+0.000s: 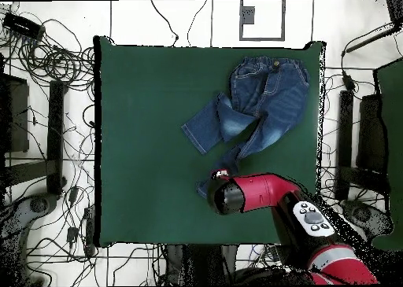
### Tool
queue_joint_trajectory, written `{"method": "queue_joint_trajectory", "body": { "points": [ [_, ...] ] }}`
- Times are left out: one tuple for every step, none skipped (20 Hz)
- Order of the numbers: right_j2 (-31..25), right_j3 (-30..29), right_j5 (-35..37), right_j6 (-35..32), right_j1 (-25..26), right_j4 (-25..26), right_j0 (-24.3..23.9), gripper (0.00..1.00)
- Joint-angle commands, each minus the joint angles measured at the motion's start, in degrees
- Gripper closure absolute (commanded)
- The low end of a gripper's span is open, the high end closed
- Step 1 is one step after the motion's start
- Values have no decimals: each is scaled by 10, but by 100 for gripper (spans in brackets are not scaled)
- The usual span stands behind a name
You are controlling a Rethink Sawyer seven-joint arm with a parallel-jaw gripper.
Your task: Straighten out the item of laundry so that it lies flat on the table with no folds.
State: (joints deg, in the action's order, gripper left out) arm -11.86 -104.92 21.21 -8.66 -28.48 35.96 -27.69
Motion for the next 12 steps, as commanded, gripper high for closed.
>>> {"method": "queue_joint_trajectory", "body": {
  "points": [
    [-62, 1, -29, -107, 39, -1, 16, 0],
    [-67, -2, -31, -111, 36, -7, 13, 0],
    [-71, -3, -30, -110, 34, -10, 11, 0],
    [-78, -2, -29, -101, 33, -8, 6, 0],
    [-85, -2, -28, -91, 34, -4, 2, 0],
    [-88, -3, -28, -87, 35, -2, 2, 0],
    [-90, -5, -28, -87, 35, -3, 1, 0],
    [-92, -7, -29, -88, 34, -4, 0, 0],
    [-92, -8, -27, -89, 33, -5, 0, 0],
    [-92, -9, -26, -92, 32, -8, 1, 0],
    [-92, -10, -25, -95, 32, -10, 1, 0],
    [-91, -11, -24, -96, 29, -11, 3, 0]
  ]
}}
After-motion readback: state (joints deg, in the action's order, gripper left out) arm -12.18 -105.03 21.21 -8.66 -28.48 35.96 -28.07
